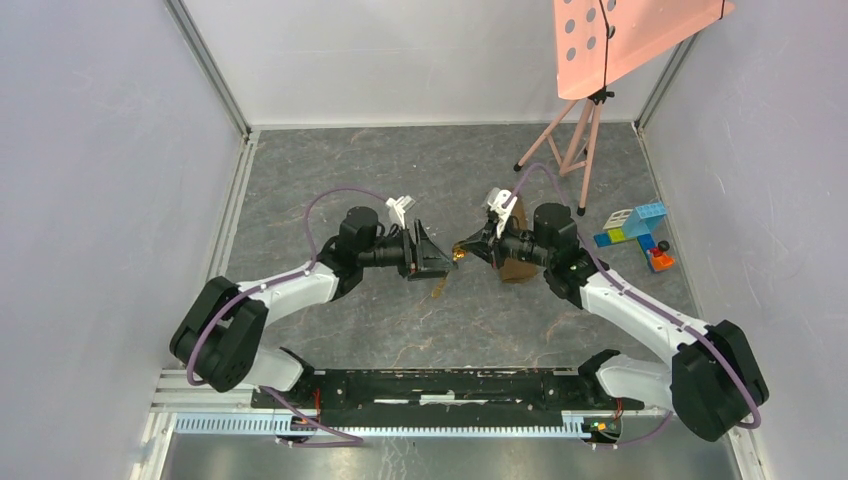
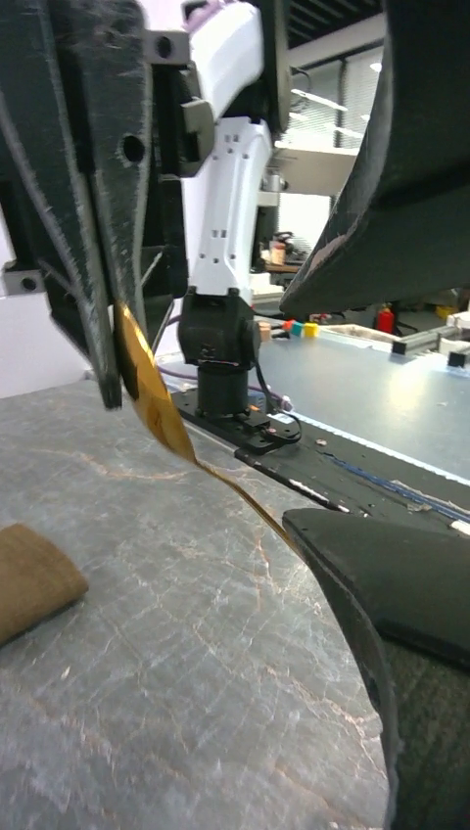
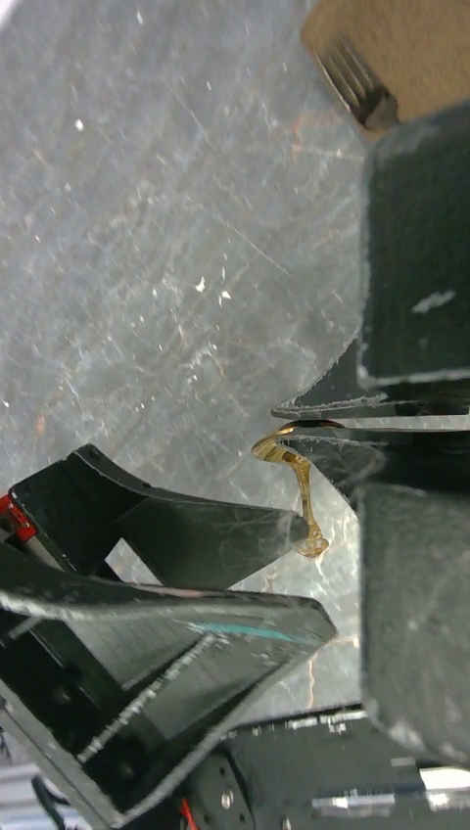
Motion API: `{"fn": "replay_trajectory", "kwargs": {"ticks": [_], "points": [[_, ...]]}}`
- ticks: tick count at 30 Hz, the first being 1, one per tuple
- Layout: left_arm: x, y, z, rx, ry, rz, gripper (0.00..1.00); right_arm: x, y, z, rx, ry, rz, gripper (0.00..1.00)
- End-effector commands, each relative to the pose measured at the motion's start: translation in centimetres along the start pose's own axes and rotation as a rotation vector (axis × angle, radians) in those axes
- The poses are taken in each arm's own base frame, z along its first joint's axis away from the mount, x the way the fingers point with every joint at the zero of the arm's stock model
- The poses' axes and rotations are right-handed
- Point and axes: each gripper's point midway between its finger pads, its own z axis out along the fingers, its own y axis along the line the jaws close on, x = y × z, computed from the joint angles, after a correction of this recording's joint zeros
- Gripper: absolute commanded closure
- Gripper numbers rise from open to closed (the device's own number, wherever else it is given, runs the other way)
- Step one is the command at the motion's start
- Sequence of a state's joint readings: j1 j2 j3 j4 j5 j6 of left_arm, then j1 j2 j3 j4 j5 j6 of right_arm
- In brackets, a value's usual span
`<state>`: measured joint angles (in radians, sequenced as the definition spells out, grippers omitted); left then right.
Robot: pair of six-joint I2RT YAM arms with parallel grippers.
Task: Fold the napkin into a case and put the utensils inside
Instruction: Pass from the right arm to the left
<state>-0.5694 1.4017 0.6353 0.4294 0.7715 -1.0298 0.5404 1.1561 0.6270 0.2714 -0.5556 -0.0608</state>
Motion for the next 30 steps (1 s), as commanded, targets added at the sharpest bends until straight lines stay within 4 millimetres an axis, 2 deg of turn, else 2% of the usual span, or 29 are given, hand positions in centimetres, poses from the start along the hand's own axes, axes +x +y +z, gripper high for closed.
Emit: {"fn": "replay_trajectory", "kwargs": {"ticks": [1, 4, 9, 11, 14, 16, 18, 20, 23, 25, 30], "points": [[1.1, -2.9, 0.5, 0.123, 0.022, 0.263, 0.26, -2.2, 1.0, 0.1, -0.067, -0.014, 0.115, 1.00], [1.9, -2.0, 0.9, 0.058, 0.031, 0.291, 0.42, -2.9, 0.3, 0.0, -0.026, -0.036, 0.155, 1.00], [1.5, -1.1, 0.6, -0.031, -0.016, 0.344, 0.64, -4.0, 0.2, 0.1, -0.014, -0.074, 0.231, 1.00], [1.1, -1.0, 0.1, -0.063, -0.048, 0.371, 0.63, -4.0, 0.2, 0.0, -0.011, -0.076, 0.230, 1.00], [1.2, -2.3, -0.9, -0.033, -0.071, 0.423, 0.42, -3.3, 0.0, 0.0, -0.007, -0.042, 0.206, 1.00], [1.0, -2.6, -1.8, -0.045, -0.107, 0.447, 0.30, -3.3, 0.5, 0.0, -0.035, -0.032, 0.191, 1.00], [0.3, -1.3, -2.8, -0.137, -0.177, 0.450, 0.21, -3.4, 0.9, -0.2, -0.054, -0.033, 0.186, 1.00], [0.0, -0.1, -3.5, -0.203, -0.210, 0.448, 0.17, -3.7, 1.2, -0.3, -0.069, -0.041, 0.189, 1.00], [0.8, 0.7, -2.8, -0.202, -0.145, 0.436, 0.17, -4.3, 1.7, -0.3, -0.097, -0.067, 0.207, 1.00], [1.6, 0.2, -2.0, -0.143, -0.091, 0.431, 0.23, -4.7, 1.7, -0.3, -0.097, -0.080, 0.223, 1.00], [1.9, 0.6, -1.4, -0.138, -0.070, 0.416, 0.44, -5.2, 1.7, -0.2, -0.097, -0.100, 0.251, 1.00]]}}
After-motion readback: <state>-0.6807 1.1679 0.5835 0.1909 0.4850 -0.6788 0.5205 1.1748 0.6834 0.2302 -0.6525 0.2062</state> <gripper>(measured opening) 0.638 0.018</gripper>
